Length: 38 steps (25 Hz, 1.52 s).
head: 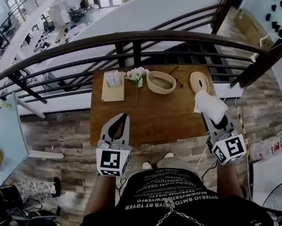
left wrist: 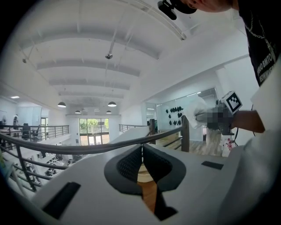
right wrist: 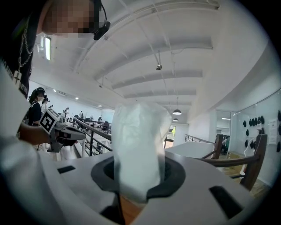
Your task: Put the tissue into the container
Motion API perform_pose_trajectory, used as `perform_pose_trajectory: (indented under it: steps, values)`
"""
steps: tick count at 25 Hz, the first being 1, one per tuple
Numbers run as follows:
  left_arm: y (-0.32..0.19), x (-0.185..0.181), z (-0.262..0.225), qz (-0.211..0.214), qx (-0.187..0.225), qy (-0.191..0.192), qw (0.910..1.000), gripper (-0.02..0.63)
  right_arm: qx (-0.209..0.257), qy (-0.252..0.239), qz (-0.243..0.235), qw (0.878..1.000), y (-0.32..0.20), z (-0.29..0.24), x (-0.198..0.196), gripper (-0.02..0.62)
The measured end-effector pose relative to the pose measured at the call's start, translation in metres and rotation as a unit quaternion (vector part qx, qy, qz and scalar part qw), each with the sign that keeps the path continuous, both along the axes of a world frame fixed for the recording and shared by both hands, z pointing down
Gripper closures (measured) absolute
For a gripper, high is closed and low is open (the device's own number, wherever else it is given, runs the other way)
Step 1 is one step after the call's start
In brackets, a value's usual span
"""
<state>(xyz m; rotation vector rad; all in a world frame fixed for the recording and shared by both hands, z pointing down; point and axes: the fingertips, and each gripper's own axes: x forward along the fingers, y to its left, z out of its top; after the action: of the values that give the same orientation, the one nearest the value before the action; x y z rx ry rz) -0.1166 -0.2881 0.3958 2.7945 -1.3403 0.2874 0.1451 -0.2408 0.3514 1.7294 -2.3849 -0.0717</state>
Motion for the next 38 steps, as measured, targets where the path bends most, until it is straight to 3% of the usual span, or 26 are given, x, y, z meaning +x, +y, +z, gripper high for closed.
perform_pose_trajectory:
  steps: [7, 14, 23, 38]
  values:
    - [-0.013, 0.011, 0.004, 0.003, 0.001, 0.004, 1.0000, 0.575, -0.005, 0.004, 0.017, 1.000, -0.008, 0.004, 0.019, 0.479]
    - [-0.036, 0.003, 0.024, -0.012, -0.027, -0.006, 0.9996, 0.575, -0.037, -0.016, 0.021, 0.999, -0.042, 0.043, 0.025, 0.479]
    - [-0.099, 0.036, 0.020, -0.013, -0.011, -0.016, 0.9997, 0.575, -0.080, -0.021, 0.012, 0.996, -0.121, 0.098, 0.051, 0.479]
    - [-0.180, 0.071, 0.042, -0.035, -0.051, -0.039, 0.9974, 0.575, -0.191, -0.016, -0.042, 0.981, -0.265, 0.233, 0.067, 0.479]
